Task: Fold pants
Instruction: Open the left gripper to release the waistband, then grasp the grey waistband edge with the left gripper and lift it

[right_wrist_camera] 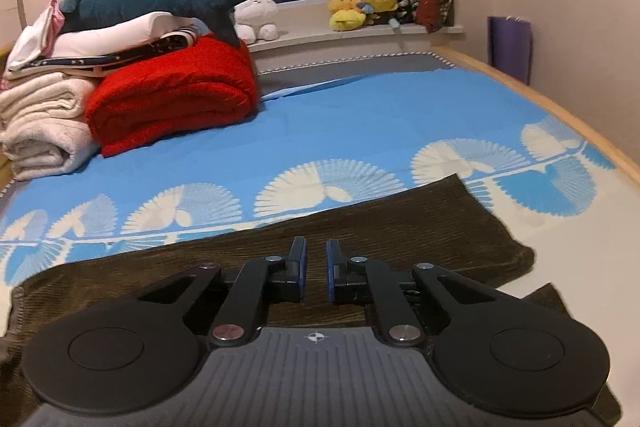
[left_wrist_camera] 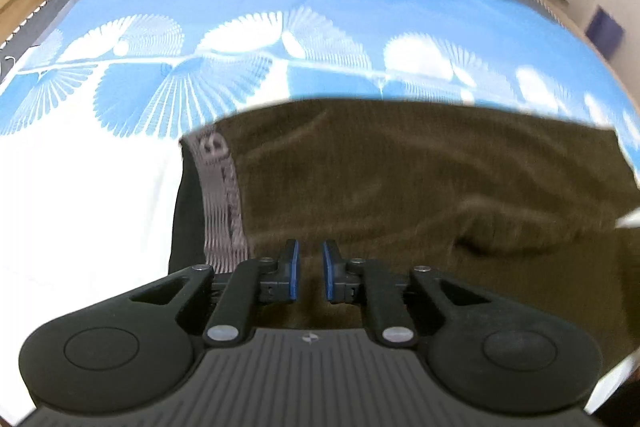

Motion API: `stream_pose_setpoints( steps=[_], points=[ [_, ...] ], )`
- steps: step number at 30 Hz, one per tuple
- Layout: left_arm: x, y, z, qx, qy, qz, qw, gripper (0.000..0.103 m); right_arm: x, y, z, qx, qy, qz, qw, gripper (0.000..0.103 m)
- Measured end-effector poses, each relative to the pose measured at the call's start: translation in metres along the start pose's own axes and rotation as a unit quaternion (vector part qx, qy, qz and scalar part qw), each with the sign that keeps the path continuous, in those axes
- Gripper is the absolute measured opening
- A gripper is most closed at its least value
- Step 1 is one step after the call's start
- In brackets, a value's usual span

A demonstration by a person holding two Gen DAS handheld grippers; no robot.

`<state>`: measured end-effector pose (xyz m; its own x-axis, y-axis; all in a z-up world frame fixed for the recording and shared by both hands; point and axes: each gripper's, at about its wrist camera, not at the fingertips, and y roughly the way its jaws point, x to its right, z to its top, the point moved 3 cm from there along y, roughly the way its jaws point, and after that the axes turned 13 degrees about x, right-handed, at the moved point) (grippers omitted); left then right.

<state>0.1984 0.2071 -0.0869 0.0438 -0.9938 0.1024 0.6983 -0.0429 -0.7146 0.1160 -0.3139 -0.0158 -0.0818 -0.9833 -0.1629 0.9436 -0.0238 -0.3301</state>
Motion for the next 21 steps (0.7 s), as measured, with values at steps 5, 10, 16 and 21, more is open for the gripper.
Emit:
stream_pose_setpoints(
  steps=[5, 10, 16, 21],
  points=[
    [-0.021, 0.021, 0.049, 0.059, -0.058, 0.016, 0.9965, 0.013, -0.007, 0.004, 0.004, 0.0, 0.008, 0.015, 1.0, 0.011],
    [-0.035, 0.064, 0.046, 0.071, -0.104, 0.033, 0.9915, 0.015, -0.008, 0.005, 0.004, -0.007, 0.048, 0.028, 0.998, 0.011],
    [-0.008, 0.107, 0.057, 0.073, -0.041, 0.06, 0.9947, 0.067, -0.022, 0.016, 0.005, -0.021, 0.044, 0.054, 0.997, 0.011],
    [0.01, 0.154, 0.054, 0.049, 0.045, 0.075, 0.9949, 0.081, -0.032, 0.034, 0.004, -0.03, 0.022, 0.057, 0.998, 0.011]
  ],
)
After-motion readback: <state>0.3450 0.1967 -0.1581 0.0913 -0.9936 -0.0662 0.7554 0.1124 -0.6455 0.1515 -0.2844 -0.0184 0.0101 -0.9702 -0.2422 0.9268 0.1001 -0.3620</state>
